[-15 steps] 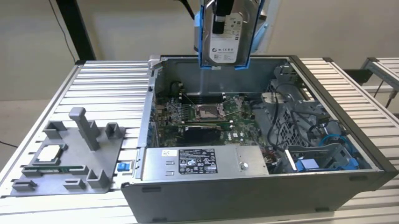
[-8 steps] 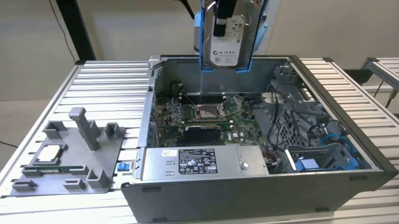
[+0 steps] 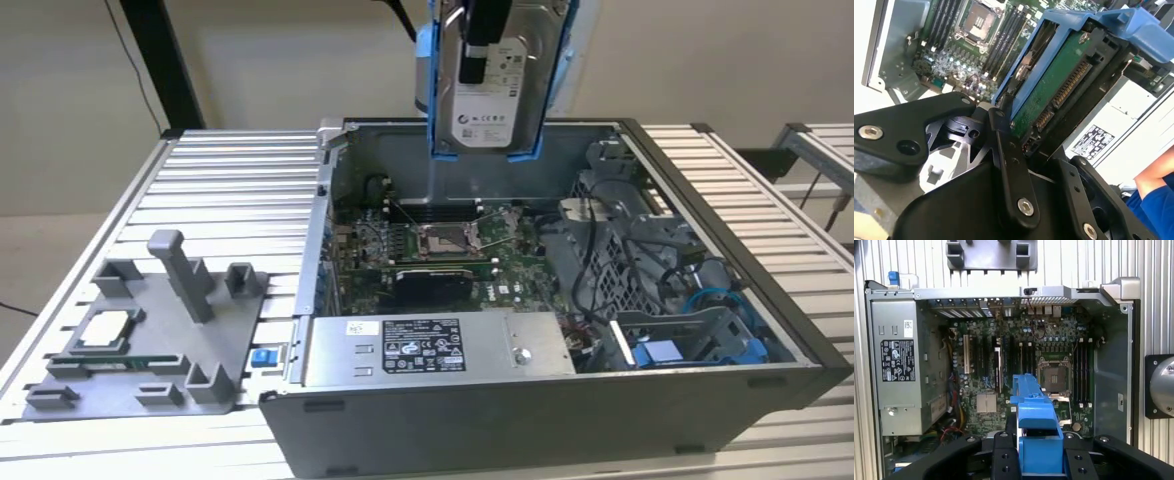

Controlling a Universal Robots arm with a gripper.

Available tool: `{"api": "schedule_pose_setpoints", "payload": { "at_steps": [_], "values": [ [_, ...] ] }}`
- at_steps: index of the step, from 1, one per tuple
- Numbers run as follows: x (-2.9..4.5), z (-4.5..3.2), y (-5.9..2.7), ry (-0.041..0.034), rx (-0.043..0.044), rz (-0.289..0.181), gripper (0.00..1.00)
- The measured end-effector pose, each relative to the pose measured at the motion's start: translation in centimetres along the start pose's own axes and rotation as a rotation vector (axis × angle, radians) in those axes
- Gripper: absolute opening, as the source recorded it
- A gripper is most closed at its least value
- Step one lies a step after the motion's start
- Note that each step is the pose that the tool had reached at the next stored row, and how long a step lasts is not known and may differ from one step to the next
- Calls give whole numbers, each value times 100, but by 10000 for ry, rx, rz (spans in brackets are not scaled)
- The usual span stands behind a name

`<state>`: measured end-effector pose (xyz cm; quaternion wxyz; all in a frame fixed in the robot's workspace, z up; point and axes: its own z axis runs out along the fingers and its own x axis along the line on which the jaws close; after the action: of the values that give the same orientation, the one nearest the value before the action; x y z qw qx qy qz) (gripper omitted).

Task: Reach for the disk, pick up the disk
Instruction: 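Pick up the disk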

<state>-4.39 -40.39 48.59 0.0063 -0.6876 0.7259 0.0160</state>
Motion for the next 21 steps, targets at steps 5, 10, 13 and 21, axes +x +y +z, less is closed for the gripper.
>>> {"api": "schedule_pose_setpoints", "payload": {
  "at_steps": [5,10,13,21],
  "values": [
    [115,-1,-7,0,0,0,0],
    [232,-2,-15,0,0,0,0],
    [302,-2,-20,0,0,1,0],
    [465,-2,-31,1,0,2,0]
  ]
}}
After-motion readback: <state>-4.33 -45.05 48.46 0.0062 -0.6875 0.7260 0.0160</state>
